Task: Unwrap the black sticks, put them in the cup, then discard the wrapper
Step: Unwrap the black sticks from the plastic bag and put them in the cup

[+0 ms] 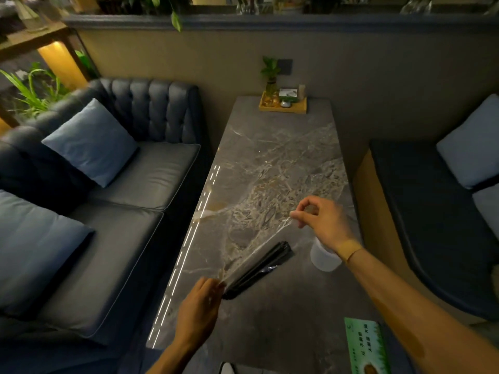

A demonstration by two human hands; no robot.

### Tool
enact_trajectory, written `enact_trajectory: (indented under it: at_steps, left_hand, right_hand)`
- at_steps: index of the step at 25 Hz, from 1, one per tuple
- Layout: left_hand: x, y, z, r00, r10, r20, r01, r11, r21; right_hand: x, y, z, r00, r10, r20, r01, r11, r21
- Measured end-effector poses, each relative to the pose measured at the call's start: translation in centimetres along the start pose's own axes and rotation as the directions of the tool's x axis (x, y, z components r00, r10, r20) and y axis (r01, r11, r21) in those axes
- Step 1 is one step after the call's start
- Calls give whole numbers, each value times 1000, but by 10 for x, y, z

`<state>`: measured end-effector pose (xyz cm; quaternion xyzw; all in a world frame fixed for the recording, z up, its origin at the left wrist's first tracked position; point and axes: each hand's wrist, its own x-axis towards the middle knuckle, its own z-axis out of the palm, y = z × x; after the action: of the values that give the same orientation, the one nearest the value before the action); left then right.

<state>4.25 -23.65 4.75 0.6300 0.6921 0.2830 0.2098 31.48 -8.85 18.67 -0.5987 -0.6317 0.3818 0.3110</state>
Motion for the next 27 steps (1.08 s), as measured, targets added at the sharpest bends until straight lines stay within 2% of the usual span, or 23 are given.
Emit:
enact_trajectory:
  at_steps: [3,5,10,15,23,27]
  left_hand:
    - [25,1,-23,997,73,-3,-73,997,-17]
    - [44,1,-35,990,138,14,-137,990,-46]
    - [91,17,-51,975,222,14,-219,969,-117]
    - [125,37,-56,983,179,-30,-180,941,-285]
    - [154,69,-59,992,107,70,-62,882,-466]
    - [163,86,-62,990,123,70,-75,874,-480]
  right_hand:
    - [6,-10,-7,999,38,21,-41,986,164]
    - [9,-8,-16,993,120,10,-117,947,300]
    - [13,9,-38,966,254,-53,-207,877,434]
    - [13,27,-58,950,296,-103,-228,877,422]
    - [11,55,-73,928,356,-111,-285,869,403]
    - [10,74,-74,915,380,-138,-290,854,431]
